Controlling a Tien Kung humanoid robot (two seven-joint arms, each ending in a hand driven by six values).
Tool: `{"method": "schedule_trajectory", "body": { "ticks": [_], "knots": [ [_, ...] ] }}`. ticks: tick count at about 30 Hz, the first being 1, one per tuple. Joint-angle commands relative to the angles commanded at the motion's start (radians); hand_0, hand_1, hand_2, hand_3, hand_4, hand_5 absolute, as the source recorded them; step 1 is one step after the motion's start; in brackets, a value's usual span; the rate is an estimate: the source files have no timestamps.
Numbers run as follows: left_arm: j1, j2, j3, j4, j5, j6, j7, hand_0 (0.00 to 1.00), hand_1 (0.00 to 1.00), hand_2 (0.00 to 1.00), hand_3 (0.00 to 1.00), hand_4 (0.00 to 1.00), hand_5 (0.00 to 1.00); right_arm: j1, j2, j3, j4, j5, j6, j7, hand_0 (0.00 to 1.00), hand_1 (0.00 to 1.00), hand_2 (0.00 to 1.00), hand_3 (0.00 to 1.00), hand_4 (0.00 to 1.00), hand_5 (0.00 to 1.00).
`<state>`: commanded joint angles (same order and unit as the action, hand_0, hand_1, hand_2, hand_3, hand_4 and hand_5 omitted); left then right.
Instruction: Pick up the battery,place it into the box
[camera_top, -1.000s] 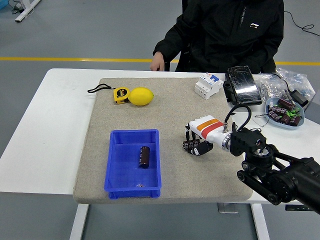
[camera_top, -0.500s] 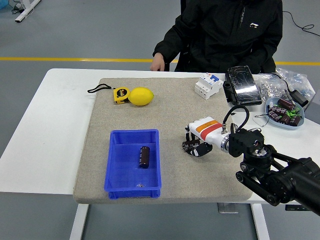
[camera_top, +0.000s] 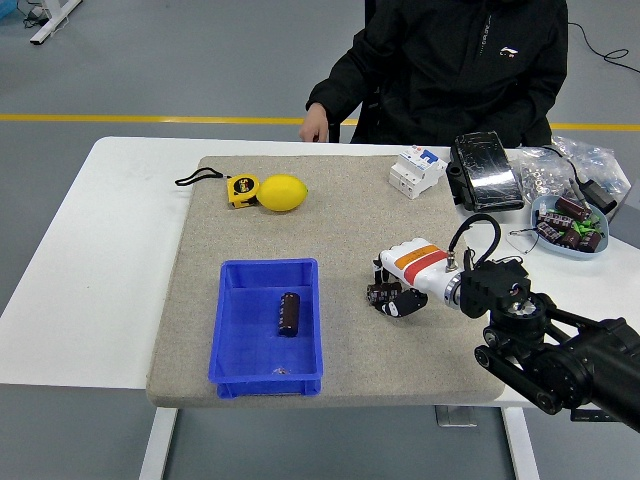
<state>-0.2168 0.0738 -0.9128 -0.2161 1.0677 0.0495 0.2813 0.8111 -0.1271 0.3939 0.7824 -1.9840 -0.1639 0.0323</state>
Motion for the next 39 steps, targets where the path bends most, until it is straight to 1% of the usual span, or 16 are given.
{"method": "schedule_trajectory", "body": {
  "ticks": [2,3,8,9,14,15,26,27,32,33,38,39],
  "knots": [
    [0.0,0.0,0.0,0.0,0.0,0.0,0.0,0.732,0.697,0.655,0.585,0.633,0.536,-0.001,0.0,-0.002,-0.001,-0.001,0.0,0.001,0.377,0.469,0.523,0.494,0.83,0.238],
    [0.0,0.0,0.001,0.0,-0.001,0.0,0.0,0.731,0.697,0.655,0.585,0.632,0.536,-0.001,0.0,-0.003,-0.002,-0.001,0.0,0.001,0.259,0.408,0.469,0.472,0.841,0.23],
    [0.001,-0.001,0.004,0.0,-0.004,0.0,0.0,0.731,0.697,0.655,0.585,0.632,0.536,-0.003,0.001,-0.008,-0.003,0.0,-0.001,0.003,0.259,0.408,0.469,0.472,0.841,0.23],
    [0.001,-0.001,0.005,0.0,-0.005,0.0,-0.001,0.731,0.697,0.655,0.585,0.633,0.536,-0.003,0.0,-0.008,-0.002,0.0,-0.001,0.003,0.197,0.371,0.447,0.464,0.882,0.199],
    [0.001,0.0,0.007,0.0,-0.007,-0.001,-0.001,0.731,0.697,0.655,0.585,0.633,0.536,-0.003,0.0,-0.007,-0.001,0.002,-0.008,0.003,0.197,0.371,0.447,0.464,0.882,0.199],
    [0.001,0.0,0.008,0.0,-0.008,-0.001,-0.001,0.732,0.697,0.655,0.585,0.633,0.536,-0.004,-0.001,-0.007,-0.001,0.002,-0.009,0.003,0.179,0.36,0.438,0.466,0.906,0.186],
    [0.002,-0.001,0.011,0.0,-0.013,0.0,-0.002,0.731,0.698,0.655,0.585,0.632,0.536,-0.011,-0.003,-0.014,-0.006,0.015,-0.016,0.005,0.171,0.348,0.428,0.466,0.922,0.166],
    [0.002,-0.001,0.011,0.0,-0.014,0.0,-0.002,0.731,0.697,0.655,0.584,0.633,0.536,-0.011,-0.003,-0.014,-0.005,0.015,-0.016,0.005,0.139,0.314,0.405,0.464,0.95,0.117],
    [0.002,0.0,0.012,-0.001,-0.014,0.0,-0.002,0.731,0.697,0.655,0.584,0.633,0.536,-0.009,-0.003,-0.012,-0.002,0.011,-0.019,0.003,0.139,0.314,0.405,0.464,0.95,0.117],
    [0.002,0.0,0.012,-0.001,-0.014,0.0,-0.002,0.73,0.697,0.655,0.584,0.632,0.536,-0.009,-0.003,-0.012,-0.002,0.011,-0.019,0.003,0.127,0.285,0.393,0.455,0.941,0.113],
    [0.002,0.001,0.012,-0.001,-0.014,-0.001,-0.001,0.73,0.697,0.655,0.584,0.632,0.536,-0.009,-0.003,-0.013,-0.002,0.012,-0.017,0.002,0.127,0.285,0.393,0.455,0.941,0.113],
    [0.002,0.001,0.011,-0.001,-0.014,0.0,-0.001,0.73,0.696,0.655,0.585,0.632,0.536,-0.01,-0.003,-0.013,-0.002,0.012,-0.017,0.001,0.117,0.272,0.382,0.448,0.938,0.112]
  ]
}}
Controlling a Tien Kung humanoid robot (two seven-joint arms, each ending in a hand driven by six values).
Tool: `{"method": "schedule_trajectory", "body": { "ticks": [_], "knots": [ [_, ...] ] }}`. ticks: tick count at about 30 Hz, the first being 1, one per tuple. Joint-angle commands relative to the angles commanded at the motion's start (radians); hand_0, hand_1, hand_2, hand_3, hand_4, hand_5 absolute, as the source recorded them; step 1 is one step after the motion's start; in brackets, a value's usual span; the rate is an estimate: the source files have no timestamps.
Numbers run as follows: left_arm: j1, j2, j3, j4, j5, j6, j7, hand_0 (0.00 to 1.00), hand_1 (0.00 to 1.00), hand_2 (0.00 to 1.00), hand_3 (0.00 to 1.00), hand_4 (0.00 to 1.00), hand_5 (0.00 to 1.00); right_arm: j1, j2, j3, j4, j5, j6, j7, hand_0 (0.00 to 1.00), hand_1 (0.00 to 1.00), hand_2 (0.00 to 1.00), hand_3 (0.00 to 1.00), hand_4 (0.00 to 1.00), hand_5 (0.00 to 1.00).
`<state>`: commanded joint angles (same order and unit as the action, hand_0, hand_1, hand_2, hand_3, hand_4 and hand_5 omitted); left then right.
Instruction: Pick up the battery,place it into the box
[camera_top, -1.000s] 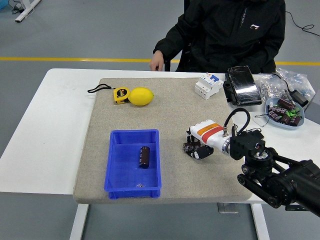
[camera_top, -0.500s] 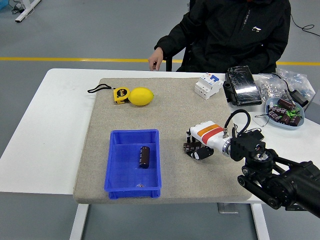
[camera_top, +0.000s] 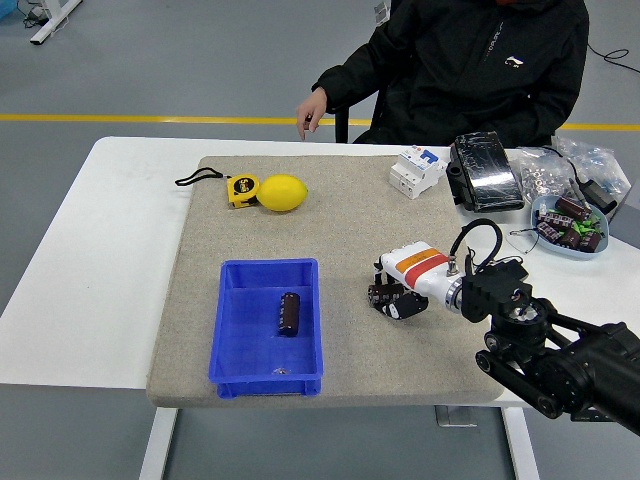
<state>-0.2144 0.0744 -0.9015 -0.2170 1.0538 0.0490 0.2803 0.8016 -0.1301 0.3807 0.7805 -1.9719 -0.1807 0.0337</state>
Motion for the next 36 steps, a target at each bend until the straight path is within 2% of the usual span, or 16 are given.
{"method": "schedule_trajectory", "body": {
  "ticks": [36],
  "knots": [
    [0.003,0.007,-0.007,-0.001,0.007,-0.001,0.003,0.73,0.695,0.655,0.585,0.632,0.538,0.021,-0.012,0.022,0.05,-0.016,0.003,-0.006,0.117,0.273,0.382,0.454,0.918,0.106]
  ]
}}
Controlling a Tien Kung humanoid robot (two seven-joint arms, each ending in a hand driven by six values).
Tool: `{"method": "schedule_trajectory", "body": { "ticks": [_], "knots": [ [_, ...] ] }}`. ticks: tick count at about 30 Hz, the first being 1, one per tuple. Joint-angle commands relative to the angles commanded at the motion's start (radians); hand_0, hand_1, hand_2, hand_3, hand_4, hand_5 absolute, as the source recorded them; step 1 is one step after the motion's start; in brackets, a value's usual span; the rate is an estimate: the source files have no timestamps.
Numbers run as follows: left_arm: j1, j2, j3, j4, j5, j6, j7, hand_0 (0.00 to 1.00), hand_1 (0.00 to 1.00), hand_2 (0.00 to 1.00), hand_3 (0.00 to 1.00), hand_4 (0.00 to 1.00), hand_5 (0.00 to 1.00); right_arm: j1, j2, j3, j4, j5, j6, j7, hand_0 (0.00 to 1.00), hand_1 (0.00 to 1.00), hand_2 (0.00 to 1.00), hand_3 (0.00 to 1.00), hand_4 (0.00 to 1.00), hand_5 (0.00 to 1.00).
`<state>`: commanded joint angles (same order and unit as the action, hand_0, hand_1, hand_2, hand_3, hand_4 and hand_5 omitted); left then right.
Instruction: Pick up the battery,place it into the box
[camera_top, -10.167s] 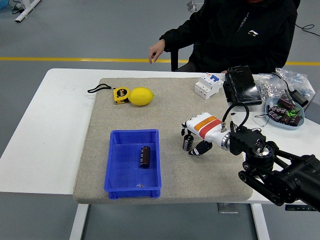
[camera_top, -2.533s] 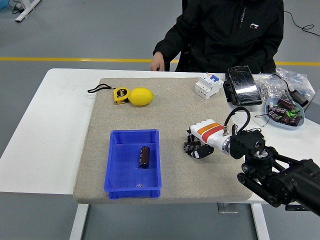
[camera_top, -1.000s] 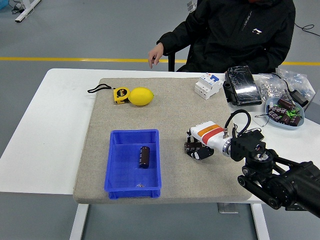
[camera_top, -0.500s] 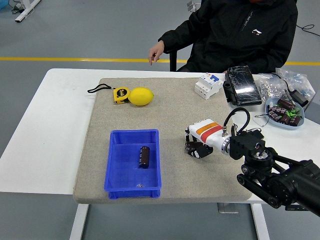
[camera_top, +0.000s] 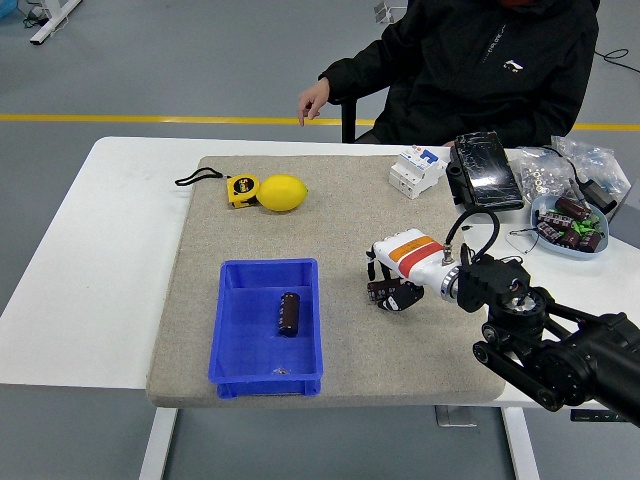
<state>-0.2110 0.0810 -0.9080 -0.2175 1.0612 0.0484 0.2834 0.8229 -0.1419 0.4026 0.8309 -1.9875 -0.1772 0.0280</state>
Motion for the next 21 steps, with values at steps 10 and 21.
{"method": "schedule_trajectory", "body": {
  "ticks": [10,21],
  "knots": [
    [-0.002,0.0,0.001,0.0,-0.002,0.001,-0.001,0.729,0.695,0.655,0.585,0.632,0.538,-0.002,-0.004,-0.005,-0.005,-0.004,0.014,-0.005,0.118,0.273,0.383,0.455,0.916,0.108],
    [-0.001,0.003,-0.004,0.001,0.004,0.0,0.001,0.73,0.695,0.655,0.585,0.632,0.539,0.009,-0.011,0.012,0.016,-0.002,0.013,-0.007,0.117,0.273,0.382,0.454,0.919,0.107]
  ]
}}
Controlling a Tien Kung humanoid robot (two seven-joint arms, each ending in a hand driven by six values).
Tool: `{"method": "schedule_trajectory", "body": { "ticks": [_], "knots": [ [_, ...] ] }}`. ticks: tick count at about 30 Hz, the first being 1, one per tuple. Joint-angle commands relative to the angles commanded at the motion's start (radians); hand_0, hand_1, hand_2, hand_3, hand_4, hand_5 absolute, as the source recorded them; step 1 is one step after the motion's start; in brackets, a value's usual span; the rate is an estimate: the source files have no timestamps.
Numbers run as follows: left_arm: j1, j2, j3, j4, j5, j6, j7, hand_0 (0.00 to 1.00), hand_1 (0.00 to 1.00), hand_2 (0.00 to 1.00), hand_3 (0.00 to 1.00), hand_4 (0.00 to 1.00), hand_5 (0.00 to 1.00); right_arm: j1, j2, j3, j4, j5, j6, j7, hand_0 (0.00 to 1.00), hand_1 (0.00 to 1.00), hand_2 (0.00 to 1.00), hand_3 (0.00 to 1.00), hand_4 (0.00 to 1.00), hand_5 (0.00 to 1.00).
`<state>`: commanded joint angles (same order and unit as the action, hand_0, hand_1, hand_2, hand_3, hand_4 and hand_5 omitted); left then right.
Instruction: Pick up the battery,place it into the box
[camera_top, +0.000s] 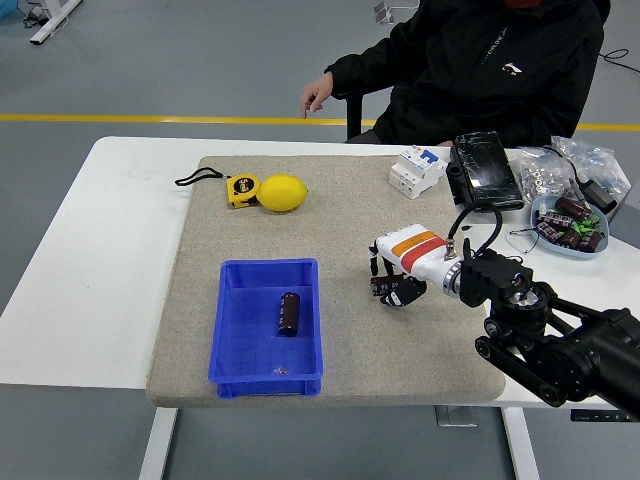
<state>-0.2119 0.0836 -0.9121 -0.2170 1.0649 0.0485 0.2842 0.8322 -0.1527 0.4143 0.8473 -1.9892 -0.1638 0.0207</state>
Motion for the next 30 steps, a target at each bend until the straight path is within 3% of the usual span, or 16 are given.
{"method": "schedule_trajectory", "body": {
  "ticks": [9,20,30],
  "knots": [
    [-0.001,0.002,-0.002,0.001,0.003,0.0,-0.001,0.728,0.693,0.653,0.584,0.632,0.538,0.009,-0.012,0.01,0.03,0.017,0.005,-0.006,0.117,0.272,0.382,0.453,0.92,0.107],
    [0.0,0.01,-0.012,0.001,0.017,-0.001,0.001,0.728,0.693,0.653,0.584,0.632,0.538,0.081,-0.015,0.032,0.176,0.019,0.022,-0.034,0.117,0.272,0.382,0.453,0.92,0.106],
    [0.003,0.016,-0.025,0.0,0.037,-0.003,0.007,0.729,0.692,0.653,0.585,0.632,0.539,0.13,0.029,-0.021,0.3,0.044,0.042,-0.059,0.116,0.271,0.382,0.453,0.922,0.105]
  ]
}}
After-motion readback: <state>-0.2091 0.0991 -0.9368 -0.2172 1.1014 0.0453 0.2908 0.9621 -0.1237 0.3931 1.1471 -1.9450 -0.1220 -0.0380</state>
